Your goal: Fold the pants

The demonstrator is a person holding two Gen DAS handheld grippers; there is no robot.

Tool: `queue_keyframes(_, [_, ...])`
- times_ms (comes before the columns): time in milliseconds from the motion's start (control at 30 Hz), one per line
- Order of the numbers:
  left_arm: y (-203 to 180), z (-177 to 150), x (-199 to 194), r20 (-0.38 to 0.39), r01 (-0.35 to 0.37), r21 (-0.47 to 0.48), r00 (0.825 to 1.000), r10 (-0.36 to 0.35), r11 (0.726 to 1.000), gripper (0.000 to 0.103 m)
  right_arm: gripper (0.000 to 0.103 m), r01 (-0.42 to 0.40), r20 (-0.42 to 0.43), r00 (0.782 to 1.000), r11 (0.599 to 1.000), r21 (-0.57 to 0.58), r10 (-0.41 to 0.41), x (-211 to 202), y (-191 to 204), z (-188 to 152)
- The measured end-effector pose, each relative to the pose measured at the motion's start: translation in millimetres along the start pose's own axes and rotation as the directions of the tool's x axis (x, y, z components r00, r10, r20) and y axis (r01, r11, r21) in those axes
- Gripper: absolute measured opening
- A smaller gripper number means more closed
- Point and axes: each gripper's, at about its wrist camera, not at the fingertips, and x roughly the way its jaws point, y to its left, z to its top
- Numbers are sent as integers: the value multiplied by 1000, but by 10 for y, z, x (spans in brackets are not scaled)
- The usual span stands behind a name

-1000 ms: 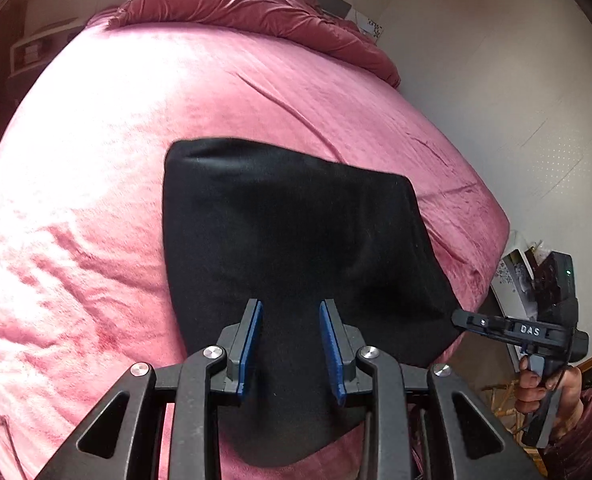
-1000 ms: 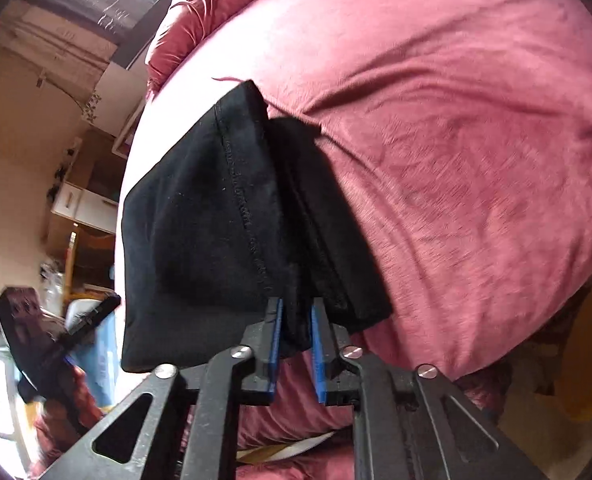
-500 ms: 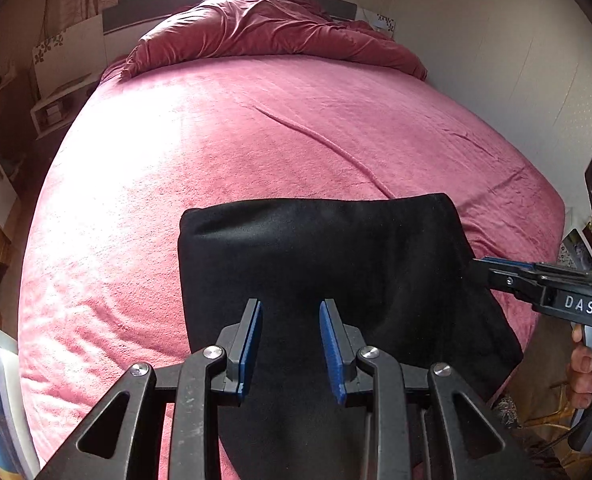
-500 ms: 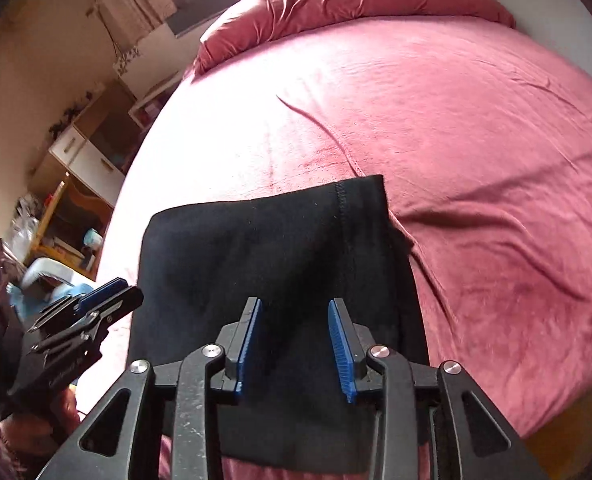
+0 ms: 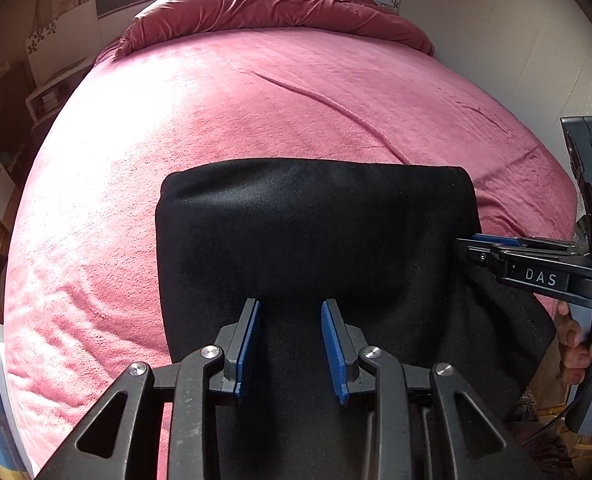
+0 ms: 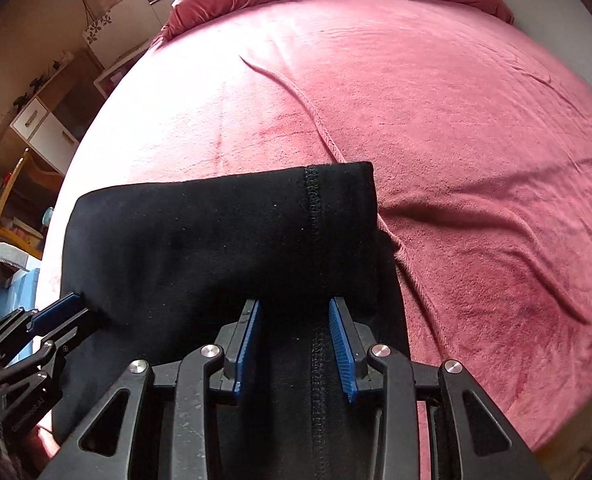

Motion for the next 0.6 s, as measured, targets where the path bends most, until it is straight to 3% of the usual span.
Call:
queue_keyframes(500, [14, -34, 107, 19, 7, 2, 1000, -7, 1000, 39, 35, -9, 97, 995, 1000, -18, 10, 16, -89, -102])
queue_keyframes(600, [91, -53, 8, 49, 58, -30, 997, -57, 998, 39, 38, -49, 101, 994, 999, 0, 49, -78, -121, -93])
